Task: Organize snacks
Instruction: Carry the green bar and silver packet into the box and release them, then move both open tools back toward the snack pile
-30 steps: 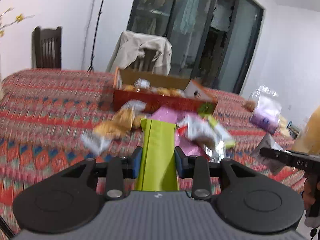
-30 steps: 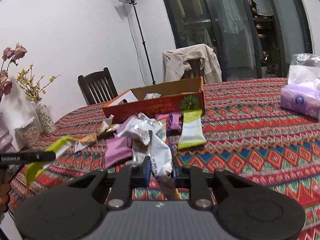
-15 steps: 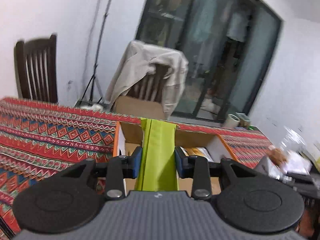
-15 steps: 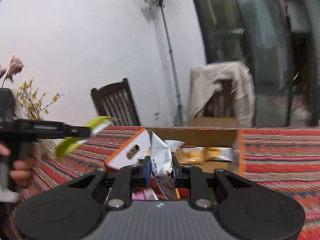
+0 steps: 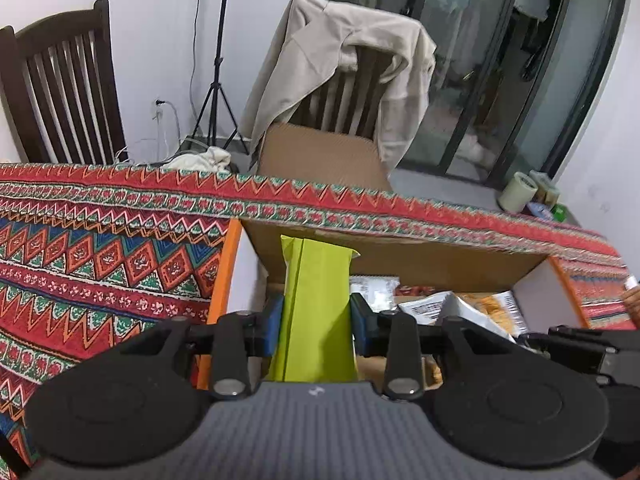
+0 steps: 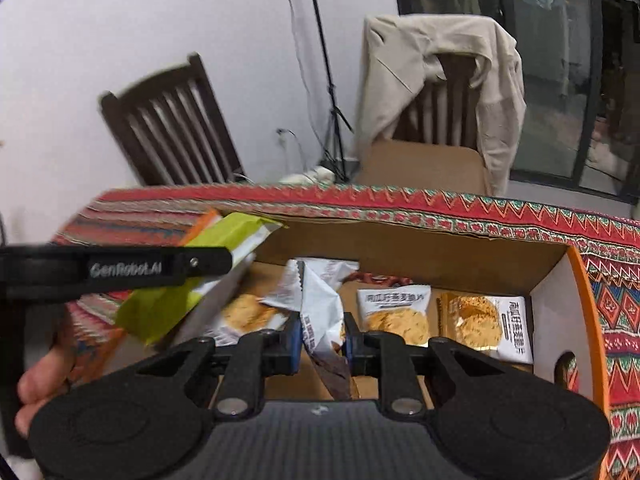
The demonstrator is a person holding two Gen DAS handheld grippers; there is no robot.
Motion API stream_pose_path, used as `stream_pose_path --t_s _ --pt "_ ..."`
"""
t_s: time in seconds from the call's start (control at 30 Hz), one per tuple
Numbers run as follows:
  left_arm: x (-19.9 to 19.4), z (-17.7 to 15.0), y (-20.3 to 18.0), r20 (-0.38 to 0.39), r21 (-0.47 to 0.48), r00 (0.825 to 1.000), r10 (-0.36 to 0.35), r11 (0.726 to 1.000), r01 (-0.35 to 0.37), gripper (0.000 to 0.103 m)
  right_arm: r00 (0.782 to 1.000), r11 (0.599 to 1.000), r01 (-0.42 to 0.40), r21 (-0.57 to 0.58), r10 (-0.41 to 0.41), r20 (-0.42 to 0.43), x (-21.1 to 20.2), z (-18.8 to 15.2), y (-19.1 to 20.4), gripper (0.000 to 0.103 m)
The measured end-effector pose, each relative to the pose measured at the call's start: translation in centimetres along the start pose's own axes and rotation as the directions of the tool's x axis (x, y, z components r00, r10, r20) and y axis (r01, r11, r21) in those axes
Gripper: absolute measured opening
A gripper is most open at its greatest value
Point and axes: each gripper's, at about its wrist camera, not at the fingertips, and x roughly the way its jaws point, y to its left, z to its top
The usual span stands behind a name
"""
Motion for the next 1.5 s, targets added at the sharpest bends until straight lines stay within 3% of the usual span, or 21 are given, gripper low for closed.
stream_pose_path --t_s 0.1,0.17,0.23,0.57,0.83,0.9,0.97,1.2,1.27,1.37,1.5 --pt "0.9 0.1 0.6 -0.005 -0.032 1.000 0.005 0.999 -0.005 0.062 1.000 1.000 0.009 0.008 -0.008 -0.026 1.7 0.2 0.0 0.023" --pt "0.6 0.1 0.9 0.009 -0.032 1.000 -0.003 0.999 0.003 0.064 0.998 0.998 -0.062 0.033 0.063 -0.028 1.9 0.2 0.0 0.047" --pt "-0.4 0.2 0.9 0.022 -0.010 1.000 -0.003 1.000 0.004 0.065 0.997 0.997 -0.076 0.033 0.076 -0.014 1.5 0.1 0.2 0.059" --pt "-7.7 0.6 0.1 0.061 0.045 0.998 -0.011 0.999 0.009 0.075 0.998 1.000 -0.015 0.021 0.014 0.061 -5.0 1.2 -0.3 0.059" --pt "-18.8 -1.2 -1.0 0.112 0.129 0.993 -0.024 0.992 0.009 0.098 0.988 0.996 0.064 -0.063 -0.055 0.147 -15.2 -0.5 -0.4 0.072" --pt "-21.7 -2.0 -1.2 0.125 0.137 0.992 -0.033 0.990 0.016 0.099 0.983 0.994 0.082 -0.070 -0.069 0.167 -18.2 -1.2 -0.8 0.074" --pt "-24.6 -3.0 -1.3 0.147 0.140 0.988 -0.040 0.990 0.019 0.101 0.979 0.993 0.097 -0.070 -0.082 0.189 -21.1 -2.2 -1.2 0.082" --pt "-32.9 -8.4 -1.6 0.208 0.164 0.975 -0.072 0.986 0.038 0.103 0.965 0.992 0.120 -0.043 -0.107 0.239 -29.6 -6.3 -2.2 0.092" --pt "-35.2 -10.6 -1.7 0.226 0.173 0.970 -0.085 0.984 0.046 0.103 0.963 0.994 0.109 -0.019 -0.101 0.251 -31.8 -8.0 -2.3 0.099" --pt "-38.2 -14.0 -1.6 0.248 0.201 0.964 -0.100 0.978 0.050 0.103 0.962 0.996 0.084 0.002 -0.081 0.260 -34.9 -11.0 -2.4 0.100" --pt "-42.2 -19.2 -1.8 0.302 0.239 0.950 -0.081 0.971 0.006 0.103 0.957 0.996 0.080 0.034 -0.087 0.277 -38.6 -16.0 -2.1 0.103"
